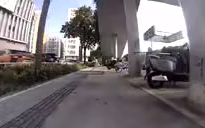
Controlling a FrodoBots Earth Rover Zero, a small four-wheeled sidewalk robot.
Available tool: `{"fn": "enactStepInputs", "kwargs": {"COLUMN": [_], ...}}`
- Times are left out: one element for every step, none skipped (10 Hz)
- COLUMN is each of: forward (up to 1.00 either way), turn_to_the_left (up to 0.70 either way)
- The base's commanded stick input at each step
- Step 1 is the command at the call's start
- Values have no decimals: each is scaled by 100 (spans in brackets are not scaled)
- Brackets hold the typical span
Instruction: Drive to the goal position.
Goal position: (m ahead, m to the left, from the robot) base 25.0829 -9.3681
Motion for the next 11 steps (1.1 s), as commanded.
{"fn": "enactStepInputs", "kwargs": {"forward": [45,45,45,45,45,45,45,45,45,45,45], "turn_to_the_left": [0,0,0,0,0,0,0,0,0,0,0]}}
